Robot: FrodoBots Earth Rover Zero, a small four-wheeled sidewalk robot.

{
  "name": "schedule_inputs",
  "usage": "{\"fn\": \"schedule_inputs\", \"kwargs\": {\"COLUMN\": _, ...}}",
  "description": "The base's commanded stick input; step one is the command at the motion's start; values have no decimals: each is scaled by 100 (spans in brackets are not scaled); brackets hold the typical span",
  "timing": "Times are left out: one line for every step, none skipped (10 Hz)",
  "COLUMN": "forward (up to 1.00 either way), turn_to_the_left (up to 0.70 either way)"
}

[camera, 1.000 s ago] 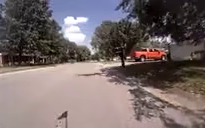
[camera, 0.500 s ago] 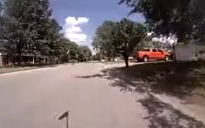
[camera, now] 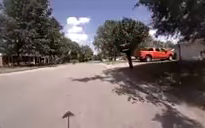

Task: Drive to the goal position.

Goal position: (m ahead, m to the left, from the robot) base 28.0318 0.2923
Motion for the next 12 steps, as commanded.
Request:
{"fn": "schedule_inputs", "kwargs": {"forward": 100, "turn_to_the_left": 0}}
{"fn": "schedule_inputs", "kwargs": {"forward": 100, "turn_to_the_left": 0}}
{"fn": "schedule_inputs", "kwargs": {"forward": 100, "turn_to_the_left": 0}}
{"fn": "schedule_inputs", "kwargs": {"forward": 100, "turn_to_the_left": 0}}
{"fn": "schedule_inputs", "kwargs": {"forward": 100, "turn_to_the_left": 0}}
{"fn": "schedule_inputs", "kwargs": {"forward": 100, "turn_to_the_left": 0}}
{"fn": "schedule_inputs", "kwargs": {"forward": 100, "turn_to_the_left": 0}}
{"fn": "schedule_inputs", "kwargs": {"forward": 100, "turn_to_the_left": 0}}
{"fn": "schedule_inputs", "kwargs": {"forward": 100, "turn_to_the_left": 3}}
{"fn": "schedule_inputs", "kwargs": {"forward": 100, "turn_to_the_left": 23}}
{"fn": "schedule_inputs", "kwargs": {"forward": 100, "turn_to_the_left": 26}}
{"fn": "schedule_inputs", "kwargs": {"forward": 100, "turn_to_the_left": 0}}
